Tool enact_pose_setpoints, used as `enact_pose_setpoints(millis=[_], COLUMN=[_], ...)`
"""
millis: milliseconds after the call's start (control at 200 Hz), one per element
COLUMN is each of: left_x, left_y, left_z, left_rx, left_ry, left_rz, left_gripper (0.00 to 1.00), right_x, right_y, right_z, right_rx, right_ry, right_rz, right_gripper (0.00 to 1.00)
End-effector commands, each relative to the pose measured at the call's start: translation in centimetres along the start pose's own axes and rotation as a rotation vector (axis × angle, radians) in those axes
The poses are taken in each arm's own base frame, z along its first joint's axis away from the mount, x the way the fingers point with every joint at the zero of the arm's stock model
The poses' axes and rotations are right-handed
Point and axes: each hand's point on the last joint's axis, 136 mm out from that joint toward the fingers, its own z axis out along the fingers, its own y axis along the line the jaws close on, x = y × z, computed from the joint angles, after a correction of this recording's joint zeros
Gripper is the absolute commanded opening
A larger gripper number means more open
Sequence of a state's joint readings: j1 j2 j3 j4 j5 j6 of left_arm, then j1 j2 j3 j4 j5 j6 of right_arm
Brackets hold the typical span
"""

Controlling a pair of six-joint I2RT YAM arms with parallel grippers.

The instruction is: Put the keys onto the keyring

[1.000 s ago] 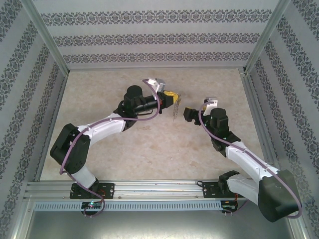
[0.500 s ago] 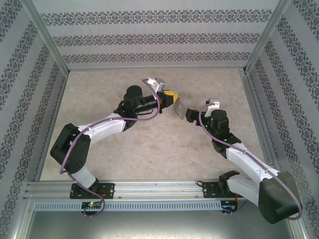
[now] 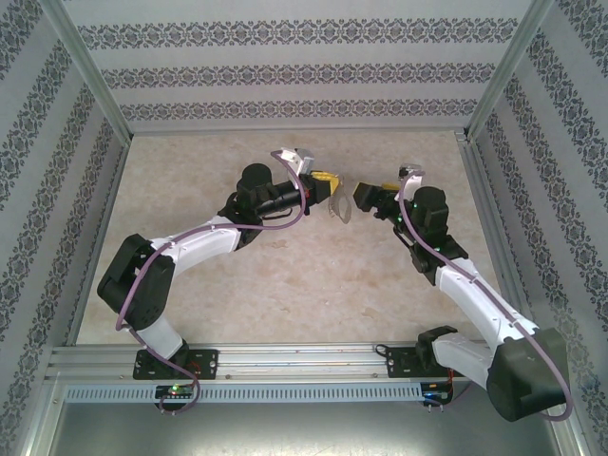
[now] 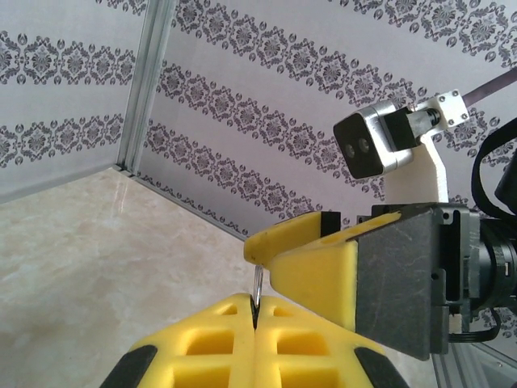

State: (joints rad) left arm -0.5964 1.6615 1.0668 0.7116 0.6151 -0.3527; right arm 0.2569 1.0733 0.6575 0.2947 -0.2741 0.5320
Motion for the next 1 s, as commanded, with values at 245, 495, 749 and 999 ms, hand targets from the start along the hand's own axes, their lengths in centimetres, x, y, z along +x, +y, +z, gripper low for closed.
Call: enact_pose_setpoints(millis=[245,495,749,999], left_x=[-1.9,-2.5,-2.9,-3.1], left_y=[-2.4,-4.0,-4.6,-4.7], left_z=[0.4,0.7,0.8,1.0], left_rx=[0.104,0.201,0.239,0.244], left_ry=[-0.061,-0.037,-0.028,-0.028], left_rz=[-0.028,-0.083,-0.110,-0.114], left_gripper=[0.00,0.00,0.00,0.00], right_x=[-2.5,-3.3,-3.3,-2.9], right_y=[6.4,7.4,7.7,7.9], right_z=[-0.8,-1.0,-0.5,-0.4], right_rx=[-0.406,-0.522,-0.587,-0.619], right_ry=[0.008,0.002,0.016,0.040], right_rz=[0.002,-0.008,0.024,0.034], right_gripper=[0.53,0.41,0.33,0.28])
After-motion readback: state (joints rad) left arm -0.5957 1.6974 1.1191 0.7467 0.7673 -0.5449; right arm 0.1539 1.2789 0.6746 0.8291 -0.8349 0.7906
